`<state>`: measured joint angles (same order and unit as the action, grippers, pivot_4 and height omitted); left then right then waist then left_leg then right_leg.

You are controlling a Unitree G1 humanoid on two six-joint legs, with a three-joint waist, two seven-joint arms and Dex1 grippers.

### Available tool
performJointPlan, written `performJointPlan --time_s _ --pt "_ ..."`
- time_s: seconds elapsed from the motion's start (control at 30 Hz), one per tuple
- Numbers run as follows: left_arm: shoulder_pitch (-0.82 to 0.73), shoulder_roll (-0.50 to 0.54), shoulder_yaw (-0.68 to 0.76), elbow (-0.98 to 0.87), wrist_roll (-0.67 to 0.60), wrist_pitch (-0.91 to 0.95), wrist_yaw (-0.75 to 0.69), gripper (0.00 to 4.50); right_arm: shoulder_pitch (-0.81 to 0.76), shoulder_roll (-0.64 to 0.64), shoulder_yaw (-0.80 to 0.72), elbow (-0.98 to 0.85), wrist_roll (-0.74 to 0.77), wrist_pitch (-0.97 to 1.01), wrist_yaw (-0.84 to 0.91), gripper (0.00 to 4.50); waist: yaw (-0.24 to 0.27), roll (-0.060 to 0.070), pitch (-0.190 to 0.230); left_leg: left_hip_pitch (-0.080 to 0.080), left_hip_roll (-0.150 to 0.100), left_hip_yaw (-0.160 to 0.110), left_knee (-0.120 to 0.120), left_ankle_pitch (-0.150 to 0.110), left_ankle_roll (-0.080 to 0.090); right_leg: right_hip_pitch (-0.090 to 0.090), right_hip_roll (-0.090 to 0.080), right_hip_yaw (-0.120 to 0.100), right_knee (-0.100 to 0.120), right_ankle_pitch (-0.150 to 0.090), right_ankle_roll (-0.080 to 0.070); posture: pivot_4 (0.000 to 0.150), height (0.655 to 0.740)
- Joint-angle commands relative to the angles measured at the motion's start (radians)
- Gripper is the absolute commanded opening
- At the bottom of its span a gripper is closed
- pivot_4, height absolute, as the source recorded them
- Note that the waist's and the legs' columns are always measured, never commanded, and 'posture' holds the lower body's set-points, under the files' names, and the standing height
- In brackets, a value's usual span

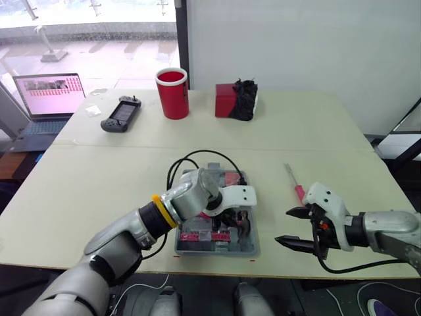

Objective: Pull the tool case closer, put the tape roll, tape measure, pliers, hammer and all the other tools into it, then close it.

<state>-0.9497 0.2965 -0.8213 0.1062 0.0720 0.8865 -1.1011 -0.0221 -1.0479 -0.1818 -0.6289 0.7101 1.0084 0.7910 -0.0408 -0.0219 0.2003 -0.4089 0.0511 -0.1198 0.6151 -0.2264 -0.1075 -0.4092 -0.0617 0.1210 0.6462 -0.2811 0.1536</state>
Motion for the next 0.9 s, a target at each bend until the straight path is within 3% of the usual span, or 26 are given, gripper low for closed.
performJointPlan --time_s 0.03,0.07,0.17,0.3,0.43,0.57,0.6,0.73,0.9 --pt "-0.03 0.015 0.035 -0.066 -0.022 0.064 -0.022 3.43 -0.027 -0.012 0.003 -0.001 -0.003 -0.014 0.017 4.5 -0.001 0.0 0.0 0.0 0.0 0.0 0.0 0.0 0.0 0.0 0.0 0.0 0.0 0.0 0.0 0.15 0.74" --pt "-0.035 0.021 0.042 -0.079 -0.03 0.082 -0.028 3.86 -0.029 -0.013 0.006 0.001 -0.002 -0.015 0.02 4.5 -0.001 0.0 0.0 0.0 0.0 0.0 0.0 0.0 0.0 0.0 0.0 0.0 0.0 0.0 0.0 0.15 0.74" --pt "-0.047 0.067 0.07 -0.135 -0.057 0.113 -0.054 3.86 -0.04 -0.013 0.023 0.008 -0.008 -0.019 0.028 4.5 -0.002 0.0 0.0 0.0 0.0 0.0 0.0 0.0 0.0 0.0 0.0 0.0 0.001 0.0 0.0 0.15 0.74" --pt "0.016 0.096 0.204 -0.171 -0.105 -0.019 -0.013 3.86 -0.067 -0.008 0.057 0.023 -0.017 -0.035 0.043 4.5 -0.001 0.0 0.0 0.001 0.0 0.0 0.0 0.0 0.0 0.0 0.0 0.0 0.001 0.0 0.0 0.15 0.74" --pt "0.157 0.108 0.353 -0.168 -0.149 -0.315 0.041 3.86 -0.092 -0.009 0.082 0.04 -0.032 -0.052 0.059 4.5 -0.002 0.001 -0.001 0.002 0.0 0.0 0.0 0.0 0.0 0.001 0.0 0.0 0.001 0.0 0.0 0.15 0.74" --pt "0.236 0.17 0.418 -0.133 -0.278 -0.346 -0.127 2.61 -0.121 -0.004 0.103 0.054 -0.044 -0.062 0.069 4.5 0.0 0.001 -0.001 0.002 0.0 0.0 0.0 0.0 0.0 0.001 0.0 0.0 0.001 0.0 0.0 0.15 0.74" --pt "0.249 0.172 0.43 -0.119 -0.297 -0.366 -0.148 1.95 -0.124 -0.004 0.105 0.057 -0.047 -0.064 0.072 4.5 0.0 0.001 -0.001 0.001 0.0 0.0 0.001 0.0 0.0 0.001 0.0 0.0 0.001 0.0 0.0 0.15 0.74" --pt "0.321 0.178 0.412 -0.001 -0.208 -0.618 -0.11 0.09 -0.136 -0.003 0.116 0.055 -0.046 -0.068 0.076 4.5 0.003 0.001 -0.001 0.002 0.0 0.0 0.001 0.0 0.0 0.002 0.0 0.0 0.001 0.0 0.0 0.15 0.74" --pt "0.359 0.164 0.405 0.058 -0.192 -0.683 -0.121 0.09 -0.141 0.0 0.122 0.045 -0.045 -0.072 0.08 4.5 0.004 0.001 -0.001 0.001 0.0 0.0 0.001 0.0 0.0 0.002 0.0 0.0 0.001 0.0 0.0 0.15 0.74"
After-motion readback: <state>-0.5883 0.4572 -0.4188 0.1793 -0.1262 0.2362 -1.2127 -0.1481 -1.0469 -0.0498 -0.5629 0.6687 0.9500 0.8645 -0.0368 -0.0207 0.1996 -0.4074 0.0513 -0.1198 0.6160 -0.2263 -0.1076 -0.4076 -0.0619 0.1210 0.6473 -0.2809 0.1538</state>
